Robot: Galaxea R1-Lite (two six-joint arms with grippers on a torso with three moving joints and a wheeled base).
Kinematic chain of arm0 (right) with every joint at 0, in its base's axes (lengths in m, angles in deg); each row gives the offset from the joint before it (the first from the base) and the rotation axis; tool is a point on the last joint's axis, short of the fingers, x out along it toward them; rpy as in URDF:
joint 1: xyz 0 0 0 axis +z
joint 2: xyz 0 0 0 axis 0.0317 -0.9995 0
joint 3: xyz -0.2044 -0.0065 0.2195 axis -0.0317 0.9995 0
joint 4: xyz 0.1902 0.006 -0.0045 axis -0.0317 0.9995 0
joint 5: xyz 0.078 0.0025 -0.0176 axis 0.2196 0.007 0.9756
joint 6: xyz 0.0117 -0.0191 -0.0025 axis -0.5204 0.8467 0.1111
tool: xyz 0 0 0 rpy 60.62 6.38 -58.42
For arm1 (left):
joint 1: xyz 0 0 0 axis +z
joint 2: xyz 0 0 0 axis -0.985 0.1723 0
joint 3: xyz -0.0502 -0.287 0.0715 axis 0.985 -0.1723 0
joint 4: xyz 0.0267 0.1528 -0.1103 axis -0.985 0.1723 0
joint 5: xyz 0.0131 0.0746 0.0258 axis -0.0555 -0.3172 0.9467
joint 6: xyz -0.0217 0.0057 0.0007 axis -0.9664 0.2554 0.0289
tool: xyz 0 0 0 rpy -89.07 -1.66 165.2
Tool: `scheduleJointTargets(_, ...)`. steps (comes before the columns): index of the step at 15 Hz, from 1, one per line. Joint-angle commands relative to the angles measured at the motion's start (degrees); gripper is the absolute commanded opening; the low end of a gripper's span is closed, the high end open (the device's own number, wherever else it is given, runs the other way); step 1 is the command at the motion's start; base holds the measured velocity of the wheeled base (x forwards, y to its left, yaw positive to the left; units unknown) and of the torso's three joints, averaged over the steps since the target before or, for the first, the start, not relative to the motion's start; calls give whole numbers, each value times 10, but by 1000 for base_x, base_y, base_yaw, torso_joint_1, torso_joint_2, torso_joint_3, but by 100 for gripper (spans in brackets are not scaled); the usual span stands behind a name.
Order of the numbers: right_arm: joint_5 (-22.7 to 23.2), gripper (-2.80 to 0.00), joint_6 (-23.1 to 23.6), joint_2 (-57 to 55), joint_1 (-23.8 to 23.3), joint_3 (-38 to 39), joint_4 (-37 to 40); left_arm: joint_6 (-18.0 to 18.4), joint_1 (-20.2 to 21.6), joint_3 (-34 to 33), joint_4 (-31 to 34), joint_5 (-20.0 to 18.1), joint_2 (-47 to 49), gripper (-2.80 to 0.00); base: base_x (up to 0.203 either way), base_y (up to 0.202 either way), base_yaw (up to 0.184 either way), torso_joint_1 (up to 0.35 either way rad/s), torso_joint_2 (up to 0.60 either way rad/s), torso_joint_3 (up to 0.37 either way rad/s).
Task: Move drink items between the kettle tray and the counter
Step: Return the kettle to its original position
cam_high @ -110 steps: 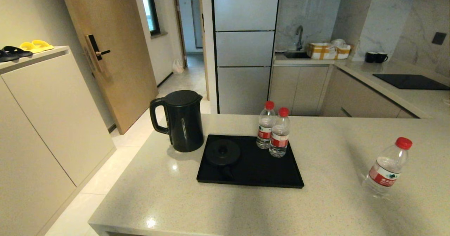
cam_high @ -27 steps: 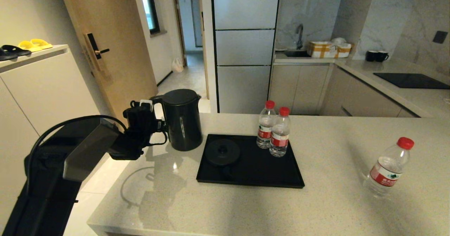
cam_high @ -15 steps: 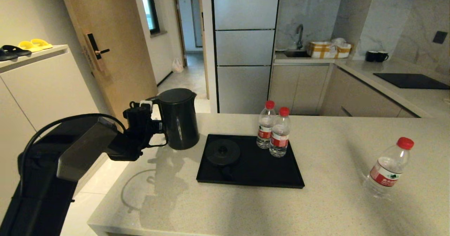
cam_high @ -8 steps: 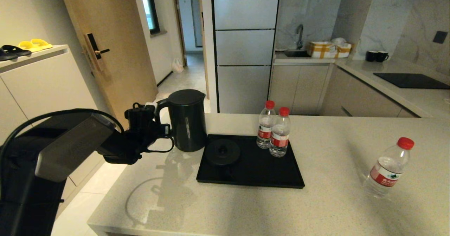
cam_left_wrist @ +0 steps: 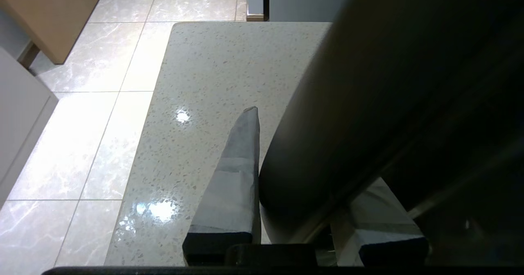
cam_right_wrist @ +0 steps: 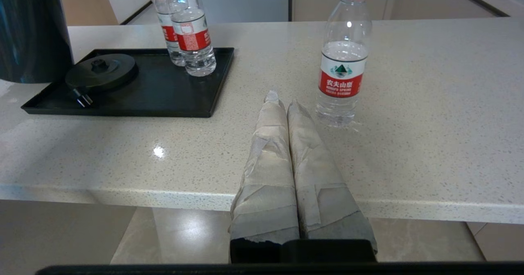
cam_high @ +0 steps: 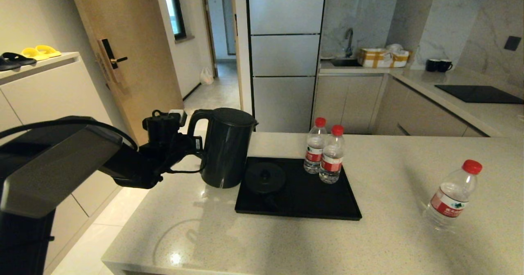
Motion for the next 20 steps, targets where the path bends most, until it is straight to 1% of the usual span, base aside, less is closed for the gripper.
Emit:
scheduleJointTargets(1, 0, -280, 0, 0, 0, 1, 0, -1, 0, 6, -5, 3, -10, -280, 0, 0, 0, 0, 0, 0)
scheduleJointTargets(3, 0, -280, 0, 0, 0, 1, 0, -4, 0, 13, -2, 8, -7, -280, 0, 0, 0, 0, 0, 0)
scheduleJointTargets(5, 0, -280, 0, 0, 0, 1, 0, -13, 1, 19, 4, 10, -8, -280, 0, 0, 0, 0, 0, 0)
scheduleJointTargets(7, 0, -280, 0, 0, 0, 1, 0, -18, 1, 27, 7, 20, -9, -280, 0, 0, 0, 0, 0, 0)
scheduleJointTargets(10, 0, -280, 0, 0, 0, 1, 0, -36, 1, 30, 19, 27, -27, -280, 0, 0, 0, 0, 0, 0)
scheduleJointTargets(12, 0, -280, 0, 0, 0, 1, 0, -59, 0, 28, 36, 27, -52, -280, 0, 0, 0, 0, 0, 0)
scheduleJointTargets(14, 0, -280, 0, 0, 0, 1, 0, -91, -20, 16, 64, 21, -81, -280, 0, 0, 0, 0, 0, 0)
scheduleJointTargets(15, 0, -280, 0, 0, 0, 1, 0, -100, -34, 8, 69, 19, -87, -280, 0, 0, 0, 0, 0, 0)
scheduleJointTargets(18, 0, -280, 0, 0, 0, 1, 0, -105, -75, -4, 69, 17, -96, -280, 0, 0, 0, 0, 0, 0)
scheduleJointTargets(20, 0, -280, 0, 0, 0, 1, 0, -105, -97, 0, 66, 17, -77, -280, 0, 0, 0, 0, 0, 0)
